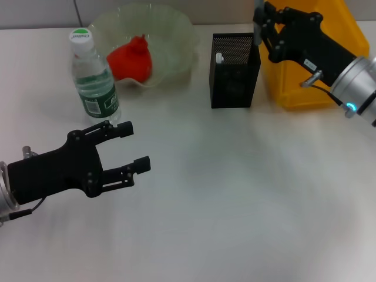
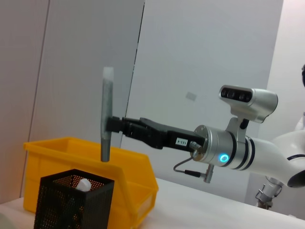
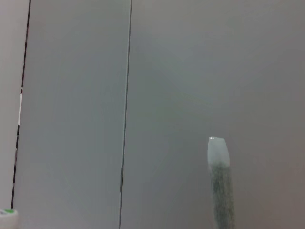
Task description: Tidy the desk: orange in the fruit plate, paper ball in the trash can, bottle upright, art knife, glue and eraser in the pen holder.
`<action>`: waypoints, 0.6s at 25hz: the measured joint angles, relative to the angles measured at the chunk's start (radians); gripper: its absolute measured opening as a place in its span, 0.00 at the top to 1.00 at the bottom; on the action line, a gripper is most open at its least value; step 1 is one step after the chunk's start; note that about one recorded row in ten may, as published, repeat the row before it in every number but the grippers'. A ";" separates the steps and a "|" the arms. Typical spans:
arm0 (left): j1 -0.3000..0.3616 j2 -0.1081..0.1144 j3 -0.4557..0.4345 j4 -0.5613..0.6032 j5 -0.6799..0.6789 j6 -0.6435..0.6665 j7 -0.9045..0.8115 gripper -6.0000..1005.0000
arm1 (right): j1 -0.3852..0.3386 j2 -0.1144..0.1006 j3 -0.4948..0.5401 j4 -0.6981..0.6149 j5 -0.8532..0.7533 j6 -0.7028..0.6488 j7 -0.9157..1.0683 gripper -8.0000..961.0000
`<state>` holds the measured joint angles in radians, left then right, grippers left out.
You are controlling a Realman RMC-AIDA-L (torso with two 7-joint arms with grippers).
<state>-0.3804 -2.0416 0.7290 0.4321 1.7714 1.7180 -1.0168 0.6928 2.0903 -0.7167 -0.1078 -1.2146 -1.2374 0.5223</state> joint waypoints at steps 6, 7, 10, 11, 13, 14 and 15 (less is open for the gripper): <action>0.000 -0.002 -0.011 0.000 -0.001 0.002 -0.005 0.19 | 0.039 0.002 -0.001 0.039 0.001 0.067 -0.007 0.87; 0.000 -0.002 -0.011 0.000 -0.001 0.003 -0.005 0.19 | 0.043 0.002 -0.001 0.043 0.001 0.076 -0.007 0.87; 0.000 -0.003 -0.016 -0.001 -0.001 0.007 -0.006 0.19 | 0.047 0.002 0.000 0.047 0.002 0.092 -0.003 0.87; 0.000 -0.003 -0.016 -0.001 -0.001 0.007 -0.006 0.19 | 0.047 0.002 0.000 0.047 0.002 0.092 -0.003 0.87; 0.001 -0.003 -0.021 -0.001 -0.001 0.009 -0.006 0.19 | 0.046 0.002 -0.001 0.047 0.002 0.094 0.002 0.87; 0.002 -0.003 -0.021 -0.001 -0.001 0.009 -0.006 0.19 | 0.045 0.002 -0.002 0.047 0.002 0.094 0.003 0.87; 0.002 -0.003 -0.022 -0.001 -0.001 0.009 -0.006 0.19 | 0.044 0.002 -0.007 0.048 0.001 0.096 0.004 0.86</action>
<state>-0.3781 -2.0448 0.7074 0.4310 1.7700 1.7272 -1.0231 0.7367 2.0924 -0.7237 -0.0602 -1.2132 -1.1410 0.5266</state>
